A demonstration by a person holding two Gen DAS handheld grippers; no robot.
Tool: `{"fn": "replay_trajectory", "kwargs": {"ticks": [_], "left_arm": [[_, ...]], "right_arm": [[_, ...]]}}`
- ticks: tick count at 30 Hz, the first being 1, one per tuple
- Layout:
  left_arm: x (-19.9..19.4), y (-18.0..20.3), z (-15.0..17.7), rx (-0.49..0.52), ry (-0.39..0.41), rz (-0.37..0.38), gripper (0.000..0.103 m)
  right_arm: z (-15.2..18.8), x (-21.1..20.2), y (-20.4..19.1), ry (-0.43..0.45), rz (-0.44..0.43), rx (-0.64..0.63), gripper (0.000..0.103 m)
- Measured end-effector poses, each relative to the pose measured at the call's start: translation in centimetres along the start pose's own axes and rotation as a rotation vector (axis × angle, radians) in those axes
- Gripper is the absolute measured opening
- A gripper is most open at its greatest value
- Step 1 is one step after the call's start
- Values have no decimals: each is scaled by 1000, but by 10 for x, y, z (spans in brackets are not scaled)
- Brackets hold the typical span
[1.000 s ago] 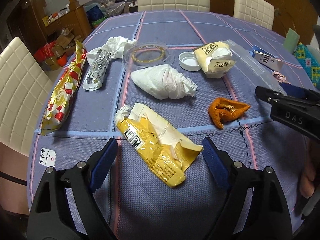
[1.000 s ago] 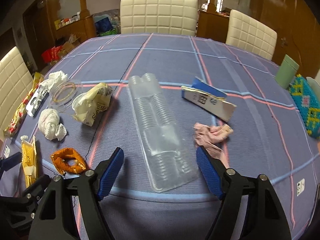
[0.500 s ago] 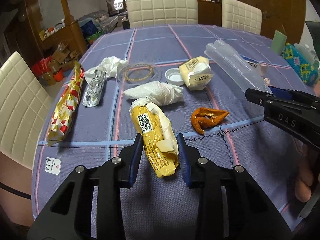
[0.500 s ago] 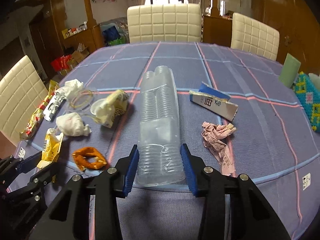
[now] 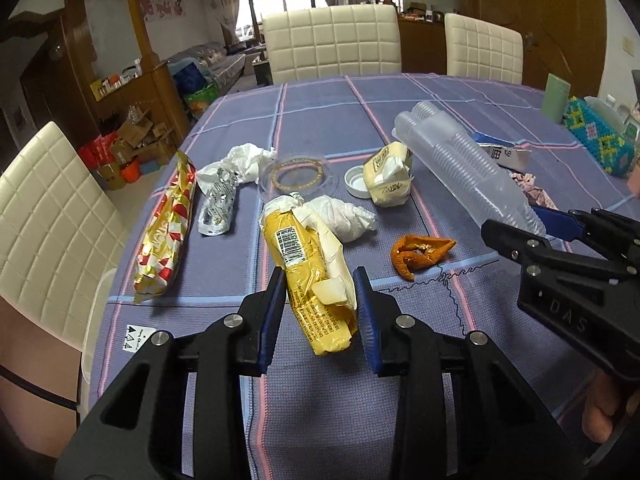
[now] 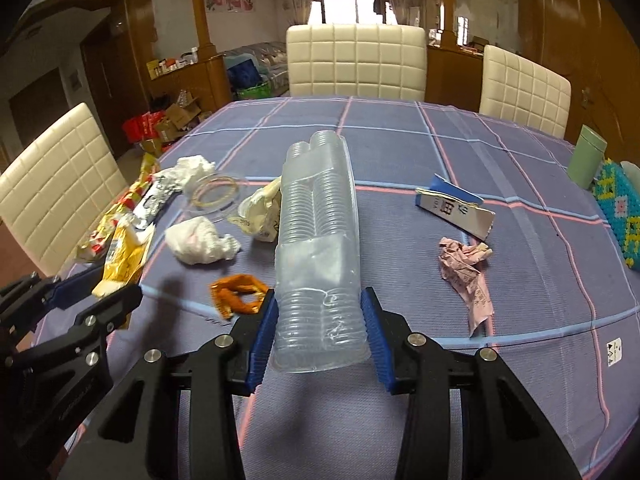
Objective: Collect trash
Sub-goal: 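Grasp the yellow chip bag with the left tool while the right tool grasps the clear cup stack, then carry the chip bag and cup stack over to the clear bin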
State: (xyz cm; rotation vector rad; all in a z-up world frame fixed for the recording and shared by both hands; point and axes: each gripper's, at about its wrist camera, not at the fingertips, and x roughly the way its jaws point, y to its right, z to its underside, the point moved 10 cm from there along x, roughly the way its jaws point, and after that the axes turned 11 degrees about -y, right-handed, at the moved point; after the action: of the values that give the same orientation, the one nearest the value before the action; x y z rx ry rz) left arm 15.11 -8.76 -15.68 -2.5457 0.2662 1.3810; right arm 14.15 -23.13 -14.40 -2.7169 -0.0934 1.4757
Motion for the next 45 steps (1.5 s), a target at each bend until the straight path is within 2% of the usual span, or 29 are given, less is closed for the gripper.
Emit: {"fn": "replay_trajectory", "kwargs": {"ticks": [9, 23, 34, 45], "left_arm": [[-7, -6, -3, -10, 17, -13, 36], [-15, -33, 2, -60, 41, -23, 36], [-16, -92, 22, -166, 40, -45, 36], [-15, -176, 47, -276, 38, -111, 36]], "right_arm": [[-4, -14, -8, 47, -7, -16, 41], [-7, -14, -41, 36, -19, -94, 41], [-11, -2, -113, 4, -39, -234, 41], [-17, 17, -204, -29, -98, -391, 41]]}}
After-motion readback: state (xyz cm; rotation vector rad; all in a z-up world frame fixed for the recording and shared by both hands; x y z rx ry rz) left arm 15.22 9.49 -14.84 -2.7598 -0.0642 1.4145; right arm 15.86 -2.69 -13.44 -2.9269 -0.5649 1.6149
